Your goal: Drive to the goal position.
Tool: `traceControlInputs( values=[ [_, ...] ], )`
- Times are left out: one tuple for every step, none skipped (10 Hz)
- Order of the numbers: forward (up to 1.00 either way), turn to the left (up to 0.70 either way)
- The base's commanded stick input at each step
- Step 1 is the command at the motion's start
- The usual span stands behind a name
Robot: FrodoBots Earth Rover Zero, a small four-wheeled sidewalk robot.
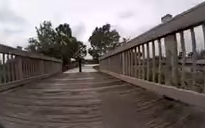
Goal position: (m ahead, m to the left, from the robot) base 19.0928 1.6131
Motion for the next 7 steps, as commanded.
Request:
traceControlInputs(
  values=[
    [0.85, 0.00],
    [0.85, 0.00],
    [0.85, 0.00],
    [0.85, 0.00],
    [0.85, 0.00],
    [0.85, 0.00],
    [0.85, 0.00]
  ],
)
